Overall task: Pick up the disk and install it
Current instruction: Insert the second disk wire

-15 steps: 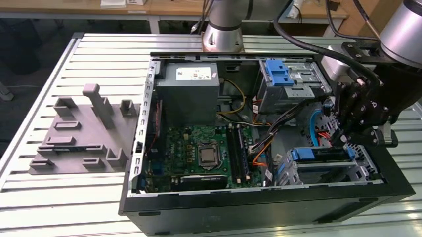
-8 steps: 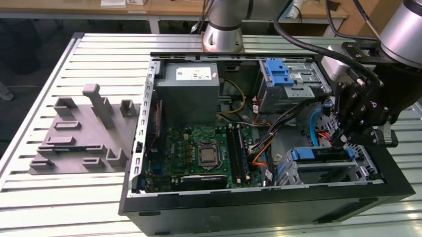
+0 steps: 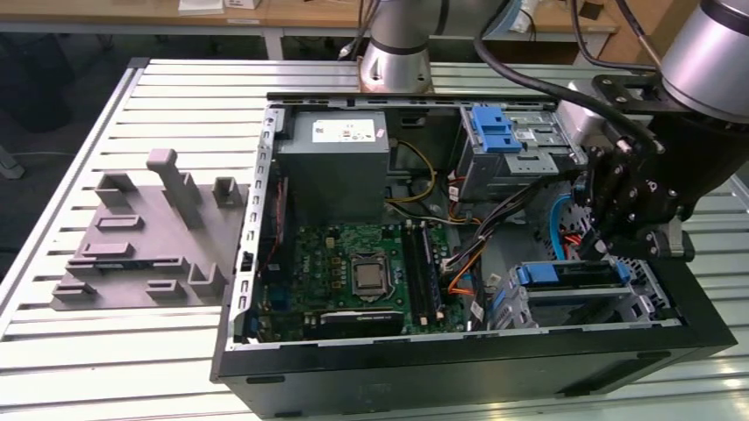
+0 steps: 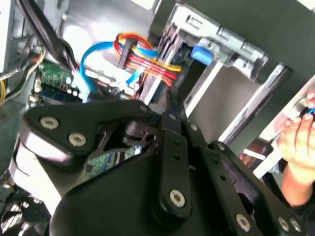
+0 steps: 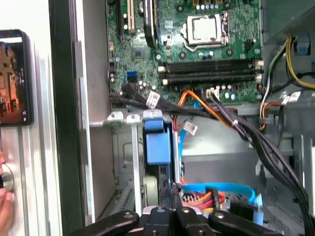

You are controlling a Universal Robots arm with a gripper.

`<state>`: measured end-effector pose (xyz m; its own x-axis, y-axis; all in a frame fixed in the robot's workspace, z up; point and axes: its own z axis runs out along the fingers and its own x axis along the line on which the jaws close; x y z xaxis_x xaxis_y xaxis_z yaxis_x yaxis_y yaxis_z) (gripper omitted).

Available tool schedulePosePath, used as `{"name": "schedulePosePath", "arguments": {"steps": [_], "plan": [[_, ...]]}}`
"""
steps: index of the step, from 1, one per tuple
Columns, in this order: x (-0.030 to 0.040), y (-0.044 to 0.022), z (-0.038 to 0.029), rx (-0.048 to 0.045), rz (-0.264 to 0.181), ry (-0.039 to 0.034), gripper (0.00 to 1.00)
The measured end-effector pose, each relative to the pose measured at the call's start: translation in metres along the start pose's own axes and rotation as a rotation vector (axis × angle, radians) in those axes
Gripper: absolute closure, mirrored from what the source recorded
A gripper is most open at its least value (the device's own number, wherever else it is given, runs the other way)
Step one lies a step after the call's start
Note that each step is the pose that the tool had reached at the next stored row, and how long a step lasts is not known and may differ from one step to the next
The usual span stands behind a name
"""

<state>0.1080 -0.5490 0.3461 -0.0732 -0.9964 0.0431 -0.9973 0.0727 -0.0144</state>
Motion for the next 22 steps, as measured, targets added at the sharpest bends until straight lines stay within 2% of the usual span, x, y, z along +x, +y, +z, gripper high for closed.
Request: {"name": "schedulePosePath", "arguments": {"steps": [2,6,13,15,17,22], "plan": [[0.0004,0.0036,0.0,0.0053,0.0,-0.0003,0.89],[-0.0001,0.0043,-0.0039,0.0095,0.0,-0.0006,0.89],[-0.0075,0.0047,-0.0232,0.0098,0.0,-0.0007,0.89],[-0.0096,0.0049,-0.0266,0.0098,0.0,-0.001,0.89],[-0.0107,0.0057,-0.0274,0.0098,0.001,-0.0008,0.89],[-0.0103,0.014,-0.0275,0.0095,0.001,-0.0058,0.89]]}}
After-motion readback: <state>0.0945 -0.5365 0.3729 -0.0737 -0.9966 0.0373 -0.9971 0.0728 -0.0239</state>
